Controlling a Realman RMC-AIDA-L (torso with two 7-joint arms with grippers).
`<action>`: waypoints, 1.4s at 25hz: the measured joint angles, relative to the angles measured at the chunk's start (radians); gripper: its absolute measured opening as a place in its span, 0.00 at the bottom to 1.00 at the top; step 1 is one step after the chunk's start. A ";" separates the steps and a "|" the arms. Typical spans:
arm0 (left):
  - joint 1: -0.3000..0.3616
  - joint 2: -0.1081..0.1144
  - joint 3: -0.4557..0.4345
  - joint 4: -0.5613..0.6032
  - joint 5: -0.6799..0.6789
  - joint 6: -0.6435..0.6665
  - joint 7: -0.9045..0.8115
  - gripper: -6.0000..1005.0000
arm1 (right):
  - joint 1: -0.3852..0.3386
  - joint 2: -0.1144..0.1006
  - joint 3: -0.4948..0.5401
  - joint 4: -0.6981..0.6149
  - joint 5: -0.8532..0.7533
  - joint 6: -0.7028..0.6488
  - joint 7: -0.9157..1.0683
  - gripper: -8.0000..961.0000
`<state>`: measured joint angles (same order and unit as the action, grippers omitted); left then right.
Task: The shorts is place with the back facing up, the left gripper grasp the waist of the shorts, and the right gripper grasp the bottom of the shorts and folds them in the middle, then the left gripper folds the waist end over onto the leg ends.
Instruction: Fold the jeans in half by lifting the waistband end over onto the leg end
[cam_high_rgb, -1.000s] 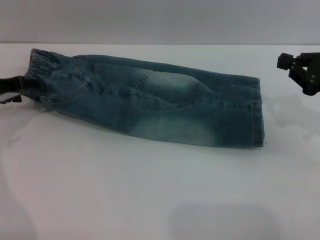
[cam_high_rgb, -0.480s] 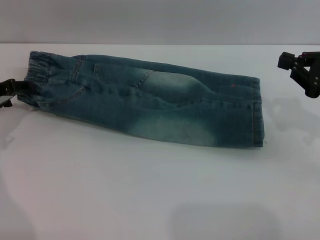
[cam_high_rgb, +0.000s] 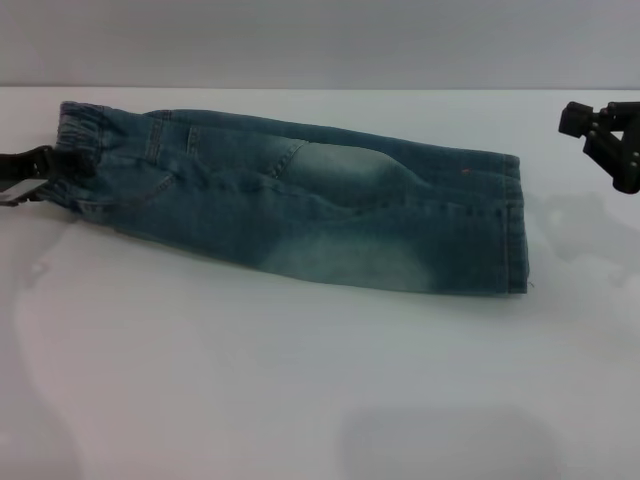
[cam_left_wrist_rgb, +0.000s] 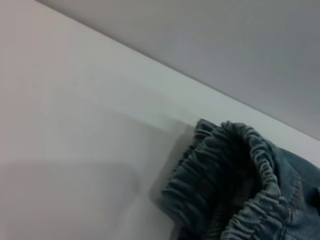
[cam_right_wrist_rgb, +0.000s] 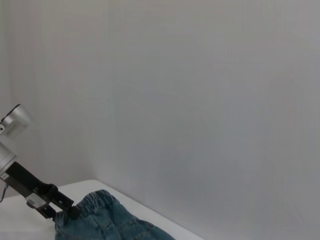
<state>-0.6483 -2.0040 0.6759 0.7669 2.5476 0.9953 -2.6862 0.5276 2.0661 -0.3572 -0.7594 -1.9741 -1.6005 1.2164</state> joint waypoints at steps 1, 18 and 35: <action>-0.003 -0.001 0.001 0.000 0.000 0.003 0.002 0.83 | 0.000 0.000 0.001 0.000 0.000 0.000 0.000 0.01; 0.001 -0.016 0.005 0.017 -0.001 0.000 0.067 0.53 | -0.020 0.000 -0.008 0.004 0.027 0.000 0.000 0.01; 0.023 -0.049 0.005 0.099 -0.005 -0.006 0.140 0.11 | -0.030 0.002 -0.002 0.041 0.028 0.003 0.000 0.01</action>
<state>-0.6258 -2.0532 0.6811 0.8657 2.5429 0.9894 -2.5459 0.4974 2.0677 -0.3587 -0.7183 -1.9464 -1.5979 1.2163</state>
